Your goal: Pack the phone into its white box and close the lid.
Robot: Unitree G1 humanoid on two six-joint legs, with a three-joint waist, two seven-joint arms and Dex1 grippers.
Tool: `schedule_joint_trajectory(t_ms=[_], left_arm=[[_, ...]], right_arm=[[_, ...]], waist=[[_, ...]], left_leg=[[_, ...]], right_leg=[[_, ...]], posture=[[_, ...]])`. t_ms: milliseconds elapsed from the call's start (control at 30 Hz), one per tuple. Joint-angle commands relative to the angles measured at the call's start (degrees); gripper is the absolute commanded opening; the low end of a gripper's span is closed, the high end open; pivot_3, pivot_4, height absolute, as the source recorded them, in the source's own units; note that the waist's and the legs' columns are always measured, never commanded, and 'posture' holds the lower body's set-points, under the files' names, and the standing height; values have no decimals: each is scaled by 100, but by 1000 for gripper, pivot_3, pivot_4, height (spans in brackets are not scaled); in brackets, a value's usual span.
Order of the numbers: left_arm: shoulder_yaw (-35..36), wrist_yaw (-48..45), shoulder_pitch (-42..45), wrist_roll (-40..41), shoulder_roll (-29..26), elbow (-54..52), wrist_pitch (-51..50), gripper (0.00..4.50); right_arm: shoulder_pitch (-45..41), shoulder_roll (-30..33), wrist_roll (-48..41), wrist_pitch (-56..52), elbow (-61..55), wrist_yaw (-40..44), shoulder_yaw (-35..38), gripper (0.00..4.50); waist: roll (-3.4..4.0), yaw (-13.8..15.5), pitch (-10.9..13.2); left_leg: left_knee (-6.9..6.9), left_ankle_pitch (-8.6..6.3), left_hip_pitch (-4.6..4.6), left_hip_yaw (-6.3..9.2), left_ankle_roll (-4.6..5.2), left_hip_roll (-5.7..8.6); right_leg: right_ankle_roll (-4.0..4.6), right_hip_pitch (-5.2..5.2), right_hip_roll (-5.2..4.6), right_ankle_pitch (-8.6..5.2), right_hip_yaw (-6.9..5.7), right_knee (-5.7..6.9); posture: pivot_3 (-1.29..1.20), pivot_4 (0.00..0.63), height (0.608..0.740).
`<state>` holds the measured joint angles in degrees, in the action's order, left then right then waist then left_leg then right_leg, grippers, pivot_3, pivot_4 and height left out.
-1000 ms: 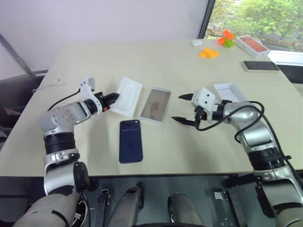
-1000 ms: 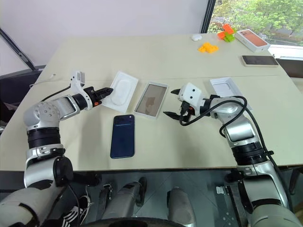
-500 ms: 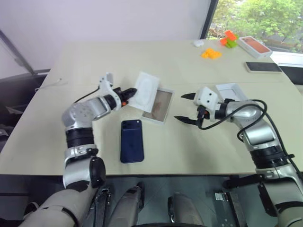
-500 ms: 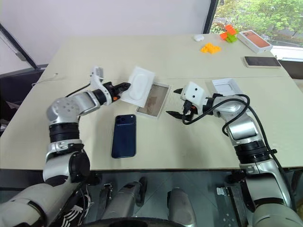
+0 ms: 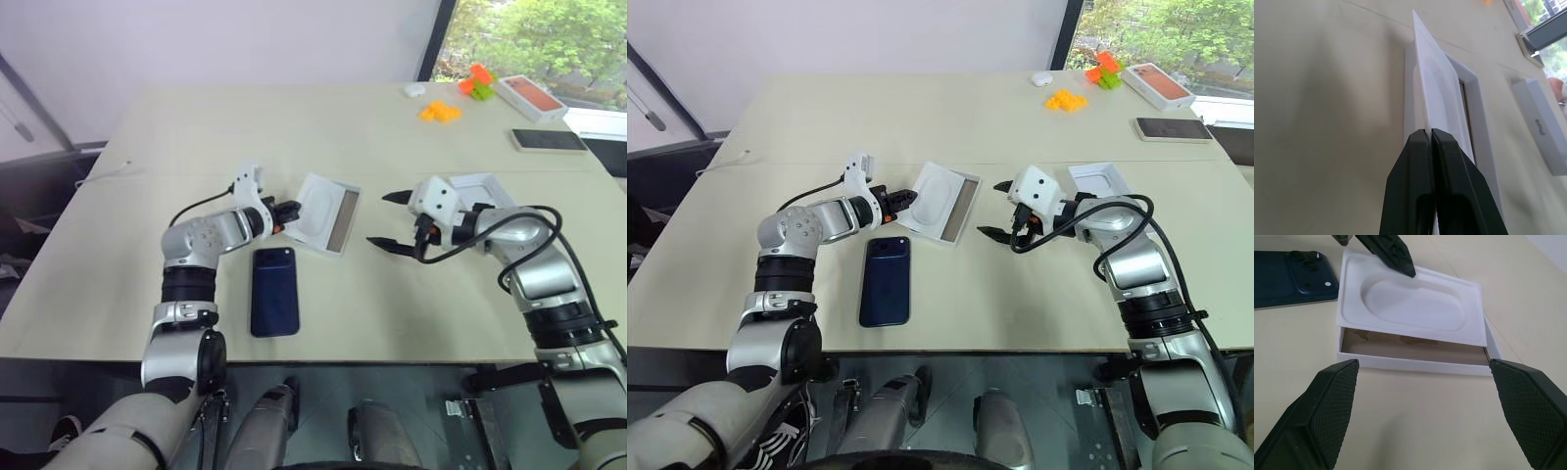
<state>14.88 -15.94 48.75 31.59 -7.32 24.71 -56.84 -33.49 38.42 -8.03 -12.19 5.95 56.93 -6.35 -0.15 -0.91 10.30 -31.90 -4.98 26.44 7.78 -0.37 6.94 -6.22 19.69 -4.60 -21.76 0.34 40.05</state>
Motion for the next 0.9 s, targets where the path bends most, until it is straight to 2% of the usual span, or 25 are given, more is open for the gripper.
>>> schedule_joint_trajectory(t_ms=[33,167,433,800,900], left_arm=[[-126,-2,49,-100,74,-62,185,54],[-426,-160,40,-321,26,-101,347,54],[-135,42,268,-251,233,365,632,54],[-281,46,227,-271,404,377,464,54],[-323,31,228,-312,412,311,473,1018]], right_arm=[[-9,-42,-29,47,-200,-78,95,4500],[-11,-47,-20,67,-197,-95,96,4500],[9,-50,-16,76,-226,-119,89,4500],[17,-73,8,114,-234,-156,82,4500],[13,-76,5,109,-239,-162,78,4500]], waist=[[0,4,0],[0,-5,0],[0,2,0],[0,3,0],[0,4,0]], left_leg=[[1,0,0,0,0,0],[2,0,1,0,0,0],[1,0,1,1,1,1],[1,0,1,4,1,1],[1,0,1,6,0,1]], right_leg=[[0,0,0,0,-1,-1],[0,1,0,0,-2,-3],[0,0,-1,0,-4,-3],[0,-2,-1,0,-16,-4],[-1,-3,-1,0,-18,-4]], posture=[[0,150,740],[0,150,740],[0,150,740],[0,150,740],[0,150,740]])
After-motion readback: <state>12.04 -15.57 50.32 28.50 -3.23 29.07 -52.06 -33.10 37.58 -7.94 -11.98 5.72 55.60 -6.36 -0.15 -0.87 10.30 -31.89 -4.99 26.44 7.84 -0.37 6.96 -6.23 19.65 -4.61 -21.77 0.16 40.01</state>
